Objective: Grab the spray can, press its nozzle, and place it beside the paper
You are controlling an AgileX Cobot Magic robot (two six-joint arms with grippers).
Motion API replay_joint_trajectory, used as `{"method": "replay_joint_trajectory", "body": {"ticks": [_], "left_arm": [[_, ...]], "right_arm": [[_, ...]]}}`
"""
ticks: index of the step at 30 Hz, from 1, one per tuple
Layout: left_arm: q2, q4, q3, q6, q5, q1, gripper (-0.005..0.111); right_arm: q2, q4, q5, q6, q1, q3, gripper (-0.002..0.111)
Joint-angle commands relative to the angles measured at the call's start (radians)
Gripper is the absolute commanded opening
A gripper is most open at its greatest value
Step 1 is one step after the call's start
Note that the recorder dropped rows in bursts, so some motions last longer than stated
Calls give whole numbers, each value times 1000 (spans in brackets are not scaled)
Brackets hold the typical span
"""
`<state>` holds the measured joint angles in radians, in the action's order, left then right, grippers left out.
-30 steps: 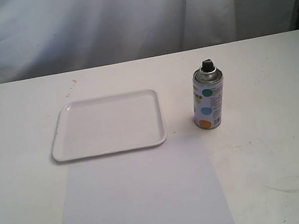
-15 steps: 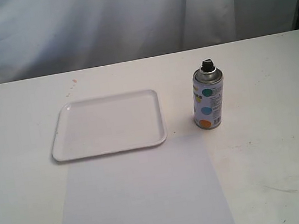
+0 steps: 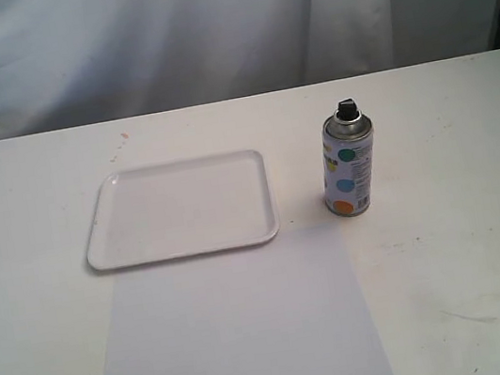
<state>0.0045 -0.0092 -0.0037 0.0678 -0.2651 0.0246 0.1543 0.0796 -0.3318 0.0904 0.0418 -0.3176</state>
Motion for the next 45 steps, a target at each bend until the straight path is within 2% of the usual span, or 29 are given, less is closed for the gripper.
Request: {"method": "replay_joint_trajectory", "body": {"ticks": [1,6,13,20,29,32,37,45], "left_arm": [[-5,0,4,3,-1,-6,0],[-5,0,4,3,-1,-6,0],[-5,0,4,3,-1,-6,0],[-5,0,4,3,-1,-6,0],[-5,0,4,3,-1,-6,0],[-5,0,4,3,-1,-6,0],[-5,0,4,3,-1,-6,0],[-5,0,4,3,-1,-6,0]], "right_arm": [[188,2,77,9,-1,-146,0],[403,2,77,9,-1,-229,0],[606,2,28,9,-1,-240,0],[779,6,-68,2,-1,-238,0],[977,-39,-190,-96,-1,-236,0],[1050,-55,-281,-125,-1,-198,0],[1185,-108,-477,-173,-1,-118,0],[1394,-310,-505,-191,-1,-117,0]]}}
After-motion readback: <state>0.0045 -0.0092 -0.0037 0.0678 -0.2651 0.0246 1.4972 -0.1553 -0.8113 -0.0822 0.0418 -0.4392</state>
